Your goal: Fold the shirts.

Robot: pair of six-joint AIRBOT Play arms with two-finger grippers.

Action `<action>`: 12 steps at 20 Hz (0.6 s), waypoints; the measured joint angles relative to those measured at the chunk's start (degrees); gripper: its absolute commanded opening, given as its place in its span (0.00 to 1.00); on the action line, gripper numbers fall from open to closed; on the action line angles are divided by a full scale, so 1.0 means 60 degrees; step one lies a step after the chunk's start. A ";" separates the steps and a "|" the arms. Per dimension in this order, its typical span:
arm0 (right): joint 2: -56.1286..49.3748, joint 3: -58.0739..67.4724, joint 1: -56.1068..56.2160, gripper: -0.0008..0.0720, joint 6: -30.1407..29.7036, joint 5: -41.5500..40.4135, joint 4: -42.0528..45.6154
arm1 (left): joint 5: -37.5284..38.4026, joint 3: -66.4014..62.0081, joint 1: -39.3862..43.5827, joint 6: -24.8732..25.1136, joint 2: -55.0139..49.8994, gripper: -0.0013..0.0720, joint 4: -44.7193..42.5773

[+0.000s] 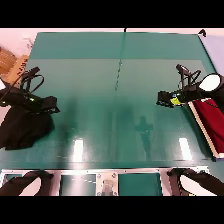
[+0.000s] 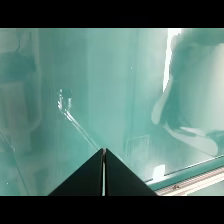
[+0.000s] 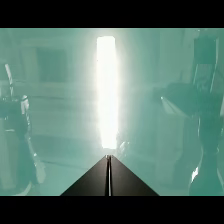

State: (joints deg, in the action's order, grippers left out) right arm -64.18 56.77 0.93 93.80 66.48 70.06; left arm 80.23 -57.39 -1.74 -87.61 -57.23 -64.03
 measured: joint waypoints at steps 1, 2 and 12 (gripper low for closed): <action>0.0000 0.0000 0.0000 0.03 0.0000 0.0000 0.0000 | -0.0011 0.0000 0.0000 0.0000 0.0000 0.05 -0.0004; 0.0000 0.0000 0.0000 0.03 0.0004 0.0000 0.0000 | -0.0015 0.0000 0.0000 0.0000 0.0000 0.05 0.0000; 0.0000 0.0000 0.0000 0.03 0.0000 0.0000 0.0000 | -0.0280 0.0004 0.0000 0.0000 0.0000 1.00 -0.1541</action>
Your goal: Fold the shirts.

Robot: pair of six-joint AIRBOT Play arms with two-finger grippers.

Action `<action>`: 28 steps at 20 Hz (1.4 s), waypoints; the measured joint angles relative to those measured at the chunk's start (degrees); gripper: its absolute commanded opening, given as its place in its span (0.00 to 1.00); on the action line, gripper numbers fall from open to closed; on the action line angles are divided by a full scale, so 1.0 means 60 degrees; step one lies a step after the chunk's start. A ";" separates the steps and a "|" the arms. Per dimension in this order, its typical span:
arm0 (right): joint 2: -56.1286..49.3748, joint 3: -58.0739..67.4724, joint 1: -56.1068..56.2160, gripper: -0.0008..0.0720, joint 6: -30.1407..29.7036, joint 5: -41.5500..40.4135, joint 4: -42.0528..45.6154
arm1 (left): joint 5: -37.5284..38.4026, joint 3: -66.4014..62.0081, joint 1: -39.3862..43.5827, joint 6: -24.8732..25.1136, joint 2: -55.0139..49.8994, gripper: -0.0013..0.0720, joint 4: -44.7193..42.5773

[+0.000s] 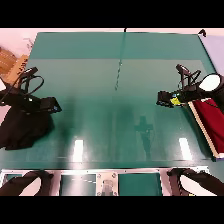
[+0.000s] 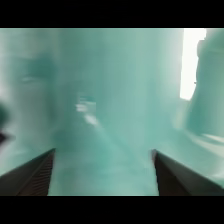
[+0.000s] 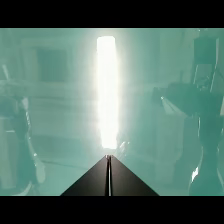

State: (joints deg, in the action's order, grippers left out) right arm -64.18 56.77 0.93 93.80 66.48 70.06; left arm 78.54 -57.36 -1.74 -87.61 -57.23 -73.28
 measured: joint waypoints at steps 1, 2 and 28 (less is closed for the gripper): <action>0.0000 0.0000 0.0000 0.03 0.0000 0.0000 0.0000 | -0.0069 0.0007 0.0000 -0.0011 -0.0004 1.00 -0.0648; 0.0000 0.0000 0.0000 0.03 0.0004 0.0000 0.0000 | -0.0131 0.0015 -0.0007 -0.0033 -0.0015 1.00 -0.1384; 0.0000 0.0175 0.0000 0.03 0.0000 0.0138 0.0000 | -0.0761 -0.0863 0.0310 0.0882 -0.0007 0.05 -0.1923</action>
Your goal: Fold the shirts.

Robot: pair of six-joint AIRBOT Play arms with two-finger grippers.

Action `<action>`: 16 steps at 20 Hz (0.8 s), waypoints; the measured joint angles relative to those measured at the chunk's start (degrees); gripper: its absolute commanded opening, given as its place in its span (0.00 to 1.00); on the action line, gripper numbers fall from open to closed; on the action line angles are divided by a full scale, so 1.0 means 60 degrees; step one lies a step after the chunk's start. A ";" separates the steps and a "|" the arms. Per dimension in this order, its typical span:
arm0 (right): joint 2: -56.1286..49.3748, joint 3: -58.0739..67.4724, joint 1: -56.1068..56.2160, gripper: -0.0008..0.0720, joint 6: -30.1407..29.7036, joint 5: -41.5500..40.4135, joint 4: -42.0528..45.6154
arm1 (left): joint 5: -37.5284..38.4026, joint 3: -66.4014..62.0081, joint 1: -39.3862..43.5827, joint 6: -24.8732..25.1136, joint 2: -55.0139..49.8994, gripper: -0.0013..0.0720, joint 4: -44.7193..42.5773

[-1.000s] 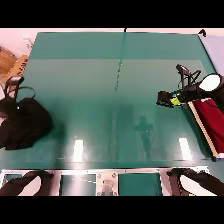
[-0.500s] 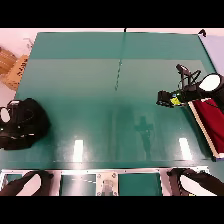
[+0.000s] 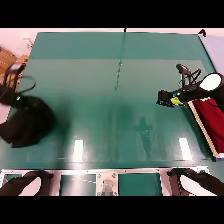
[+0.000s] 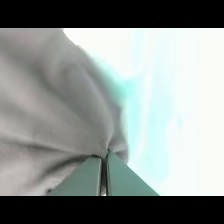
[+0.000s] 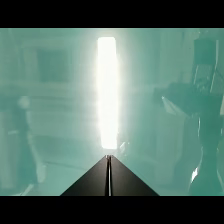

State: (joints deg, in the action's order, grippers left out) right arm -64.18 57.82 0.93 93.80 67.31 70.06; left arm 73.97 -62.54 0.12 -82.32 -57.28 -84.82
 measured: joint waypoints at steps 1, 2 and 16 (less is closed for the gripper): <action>0.0004 0.0117 0.0000 0.03 0.0000 0.0080 0.0000 | -0.0117 -0.0393 0.0772 -0.0098 -0.0004 0.05 0.0321; 0.0004 0.0273 0.0000 0.03 -0.0004 0.0204 0.0004 | -0.0386 -0.0678 0.1494 -0.0233 -0.0015 0.05 0.0601; 0.0004 0.1912 0.0000 0.60 0.0000 0.1512 0.0656 | -0.2069 -0.1818 0.4823 -0.0951 -0.2769 1.00 0.3293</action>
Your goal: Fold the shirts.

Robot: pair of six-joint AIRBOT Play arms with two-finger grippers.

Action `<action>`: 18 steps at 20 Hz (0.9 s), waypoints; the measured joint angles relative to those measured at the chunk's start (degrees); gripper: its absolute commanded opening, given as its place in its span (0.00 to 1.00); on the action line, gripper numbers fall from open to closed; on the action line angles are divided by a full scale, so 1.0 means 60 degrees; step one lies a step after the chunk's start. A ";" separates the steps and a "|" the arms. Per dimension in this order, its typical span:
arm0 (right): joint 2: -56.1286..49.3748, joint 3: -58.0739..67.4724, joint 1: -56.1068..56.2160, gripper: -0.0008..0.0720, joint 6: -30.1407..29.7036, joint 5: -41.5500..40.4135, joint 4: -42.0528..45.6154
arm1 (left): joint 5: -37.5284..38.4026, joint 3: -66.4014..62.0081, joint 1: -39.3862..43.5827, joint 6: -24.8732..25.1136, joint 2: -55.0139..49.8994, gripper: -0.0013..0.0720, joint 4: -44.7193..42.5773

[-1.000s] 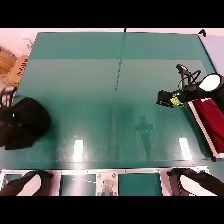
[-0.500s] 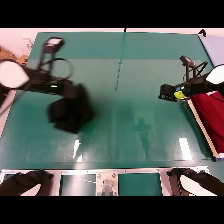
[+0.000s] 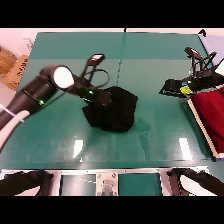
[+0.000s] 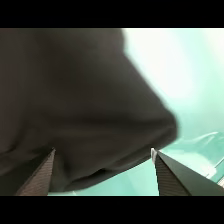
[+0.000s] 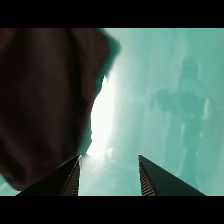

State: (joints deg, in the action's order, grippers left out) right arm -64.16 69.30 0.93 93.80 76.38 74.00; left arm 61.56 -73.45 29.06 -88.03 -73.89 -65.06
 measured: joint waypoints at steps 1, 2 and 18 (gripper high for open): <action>-0.0022 -0.0062 0.0000 0.60 0.0000 -0.0004 0.0146 | 0.0328 -0.0040 -0.0419 0.0000 -0.0051 1.00 0.0007; -0.0091 -0.0135 0.0000 0.60 0.0000 -0.0026 0.0251 | 0.0627 -0.0029 -0.0805 0.0000 -0.0084 1.00 -0.0029; -0.4634 -0.0484 0.0007 0.55 -0.1665 -0.2328 -0.3402 | -0.2011 0.4280 -0.2637 0.2830 -0.1665 0.43 0.4546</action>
State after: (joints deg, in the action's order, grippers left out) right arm -91.96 66.39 0.97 83.81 62.41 53.58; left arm 49.50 -47.77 13.23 -71.05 -83.88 -37.78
